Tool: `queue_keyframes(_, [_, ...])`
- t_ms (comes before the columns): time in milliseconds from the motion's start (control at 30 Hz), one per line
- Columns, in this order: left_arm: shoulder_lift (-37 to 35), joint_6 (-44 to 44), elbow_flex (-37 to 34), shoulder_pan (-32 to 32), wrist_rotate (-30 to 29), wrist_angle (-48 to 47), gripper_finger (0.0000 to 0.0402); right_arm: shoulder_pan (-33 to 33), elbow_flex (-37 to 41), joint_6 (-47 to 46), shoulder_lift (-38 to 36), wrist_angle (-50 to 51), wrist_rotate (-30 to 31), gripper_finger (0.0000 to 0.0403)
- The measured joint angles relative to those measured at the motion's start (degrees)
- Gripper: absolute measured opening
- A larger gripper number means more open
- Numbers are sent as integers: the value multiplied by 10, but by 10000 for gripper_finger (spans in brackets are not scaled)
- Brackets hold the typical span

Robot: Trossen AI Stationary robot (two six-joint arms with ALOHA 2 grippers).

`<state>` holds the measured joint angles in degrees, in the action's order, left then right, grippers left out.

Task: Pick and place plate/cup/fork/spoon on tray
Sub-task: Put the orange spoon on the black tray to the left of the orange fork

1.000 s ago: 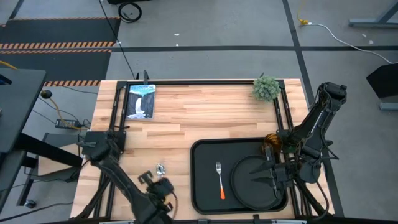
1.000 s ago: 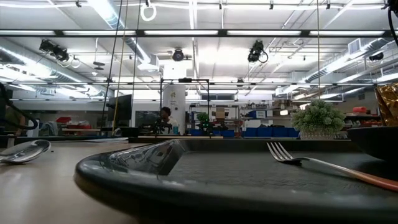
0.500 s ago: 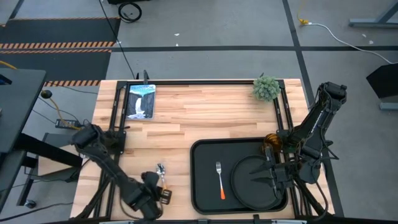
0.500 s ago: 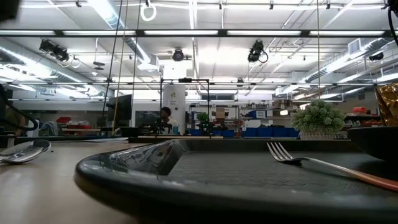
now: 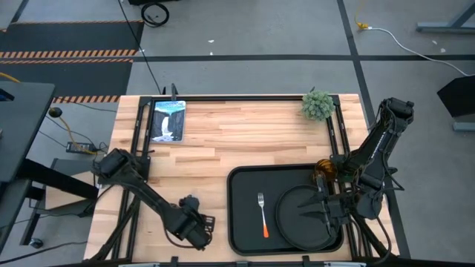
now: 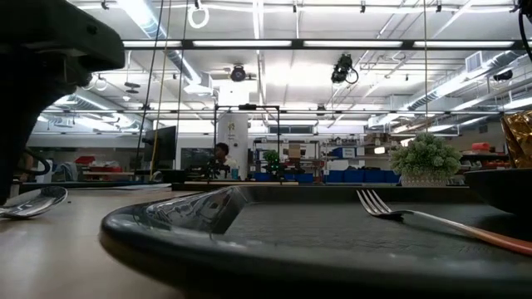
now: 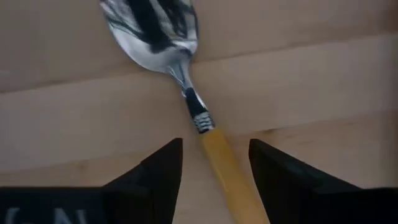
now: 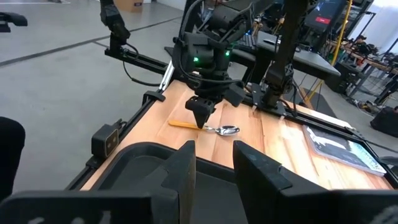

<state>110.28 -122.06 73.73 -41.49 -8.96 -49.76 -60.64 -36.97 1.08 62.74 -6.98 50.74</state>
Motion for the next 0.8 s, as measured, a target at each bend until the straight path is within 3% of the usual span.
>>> queue_keyframes(367, [28, 26, 2, 6, 33, 7, 163, 0, 0, 0, 0, 7, 0, 114])
queue_keyframes(733, [28, 13, 2, 6, 45, 10, 54, 0, 0, -14, 0, 6, 0, 114])
queue_keyframes(800, [28, 12, 2, 6, 45, 10, 52, 0, 0, -15, 0, 6, -2, 114])
